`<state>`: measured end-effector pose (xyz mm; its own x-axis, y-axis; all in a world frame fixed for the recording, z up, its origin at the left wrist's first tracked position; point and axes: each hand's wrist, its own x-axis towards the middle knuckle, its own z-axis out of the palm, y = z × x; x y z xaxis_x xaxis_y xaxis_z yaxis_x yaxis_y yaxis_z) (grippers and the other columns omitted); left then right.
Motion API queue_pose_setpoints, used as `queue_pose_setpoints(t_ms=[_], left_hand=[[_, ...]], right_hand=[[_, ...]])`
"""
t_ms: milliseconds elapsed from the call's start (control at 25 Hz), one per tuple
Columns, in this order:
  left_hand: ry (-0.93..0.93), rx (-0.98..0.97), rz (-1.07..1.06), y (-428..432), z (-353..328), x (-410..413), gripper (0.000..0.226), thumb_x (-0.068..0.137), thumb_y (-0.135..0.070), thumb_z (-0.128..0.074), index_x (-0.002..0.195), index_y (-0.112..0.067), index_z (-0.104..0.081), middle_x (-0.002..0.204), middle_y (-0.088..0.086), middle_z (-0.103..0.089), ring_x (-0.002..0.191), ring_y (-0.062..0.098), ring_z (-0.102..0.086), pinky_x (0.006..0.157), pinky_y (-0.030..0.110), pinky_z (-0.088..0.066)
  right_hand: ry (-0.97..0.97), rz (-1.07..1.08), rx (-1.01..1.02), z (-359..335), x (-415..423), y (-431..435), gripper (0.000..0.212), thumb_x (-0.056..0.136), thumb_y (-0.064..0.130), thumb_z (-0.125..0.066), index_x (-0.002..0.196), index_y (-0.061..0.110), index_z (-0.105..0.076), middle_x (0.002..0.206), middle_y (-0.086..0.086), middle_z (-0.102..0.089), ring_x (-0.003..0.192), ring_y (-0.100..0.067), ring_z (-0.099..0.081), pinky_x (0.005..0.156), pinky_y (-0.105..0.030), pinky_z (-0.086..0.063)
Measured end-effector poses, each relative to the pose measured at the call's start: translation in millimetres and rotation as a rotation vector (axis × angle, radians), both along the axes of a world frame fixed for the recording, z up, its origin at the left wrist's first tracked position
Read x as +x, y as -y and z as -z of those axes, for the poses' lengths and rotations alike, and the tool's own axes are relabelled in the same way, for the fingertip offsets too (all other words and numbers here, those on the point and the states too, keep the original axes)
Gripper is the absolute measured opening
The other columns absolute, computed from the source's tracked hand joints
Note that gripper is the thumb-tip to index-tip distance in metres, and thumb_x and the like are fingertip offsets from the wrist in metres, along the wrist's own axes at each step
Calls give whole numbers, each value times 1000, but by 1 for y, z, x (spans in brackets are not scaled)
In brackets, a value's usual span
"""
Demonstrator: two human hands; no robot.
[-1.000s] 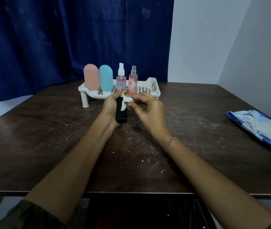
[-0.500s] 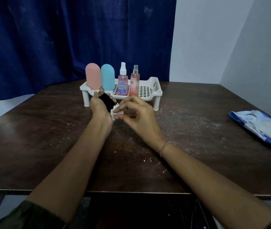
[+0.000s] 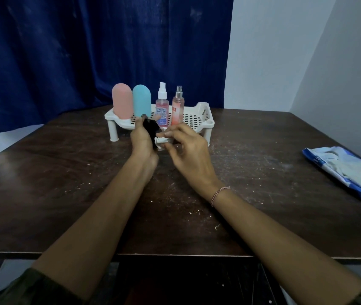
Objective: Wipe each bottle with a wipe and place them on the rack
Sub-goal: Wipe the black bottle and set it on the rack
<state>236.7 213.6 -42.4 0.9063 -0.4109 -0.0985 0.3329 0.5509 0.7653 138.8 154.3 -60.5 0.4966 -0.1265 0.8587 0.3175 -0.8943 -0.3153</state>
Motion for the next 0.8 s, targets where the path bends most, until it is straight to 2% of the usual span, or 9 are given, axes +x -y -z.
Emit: queue_pose_setpoints(t_ms=[80, 160, 280, 360, 440, 520, 640, 680, 800], left_hand=[[0, 31, 87, 0, -3, -2, 57, 100, -45, -25, 97, -4, -64, 62, 5, -67, 60, 15, -59, 40, 18, -47], [10, 76, 146, -3, -7, -6, 57, 100, -46, -24, 80, -6, -59, 49, 4, -64, 51, 16, -62, 42, 19, -50], [66, 208, 246, -6, -8, -9, 58, 98, -53, -26, 83, -8, -60, 57, 6, -67, 54, 16, -65, 46, 20, -52], [104, 316, 296, -3, -7, -16, 53, 98, -51, -31, 85, -10, -61, 56, 5, -66, 51, 14, -62, 41, 16, -47], [205, 458, 299, 0, -5, -24, 51, 99, -50, -30, 78, -14, -60, 49, 3, -57, 42, 13, -51, 37, 13, -37], [326, 567, 282, 2, -5, -24, 54, 97, -54, -27, 81, -15, -60, 56, 2, -53, 47, 13, -48, 42, 16, -38], [573, 792, 182, 1, -5, -15, 61, 96, -58, -25, 110, -13, -62, 90, 7, -64, 80, 20, -59, 71, 31, -47], [676, 867, 111, 1, -4, -14, 59, 97, -55, -24, 113, -13, -61, 98, 8, -62, 88, 21, -57, 77, 33, -44], [914, 933, -28, -1, -1, -17, 43, 102, -36, -24, 115, -12, -58, 107, 4, -55, 97, 16, -49, 79, 27, -35]], right_hand=[[-9, -31, 62, -4, -2, 2, 23, 75, -3, -70, 96, 4, -68, 95, -7, -66, 90, -9, -59, 83, -20, -50], [-56, -88, 199, -6, -3, 5, 24, 72, 0, -74, 95, 6, -69, 96, -5, -69, 88, -5, -61, 81, -17, -51], [-177, -155, 399, -6, -2, 13, 26, 67, 5, -79, 91, 4, -71, 96, -3, -70, 82, 2, -63, 76, -12, -51], [-161, -104, 413, -8, -1, 16, 24, 67, 7, -80, 89, 4, -71, 91, 1, -66, 78, 5, -60, 75, -9, -49], [-106, -15, 410, -12, 0, 21, 21, 70, 10, -78, 89, 5, -72, 90, 3, -62, 79, 1, -56, 74, -7, -46], [-62, 74, 387, -16, 1, 29, 19, 74, 10, -75, 92, 5, -72, 93, 4, -60, 86, -3, -55, 79, -8, -46], [-54, 101, 234, -15, -1, 38, 20, 77, -3, -68, 97, 3, -70, 99, 0, -63, 92, -4, -55, 88, -12, -46], [-64, 102, 164, -14, -2, 39, 22, 78, -6, -66, 98, 2, -70, 101, -2, -65, 93, -6, -56, 90, -12, -45], [-50, 125, -7, -12, -3, 40, 26, 78, -10, -62, 100, 1, -70, 103, -8, -66, 96, -18, -61, 92, -19, -45]])
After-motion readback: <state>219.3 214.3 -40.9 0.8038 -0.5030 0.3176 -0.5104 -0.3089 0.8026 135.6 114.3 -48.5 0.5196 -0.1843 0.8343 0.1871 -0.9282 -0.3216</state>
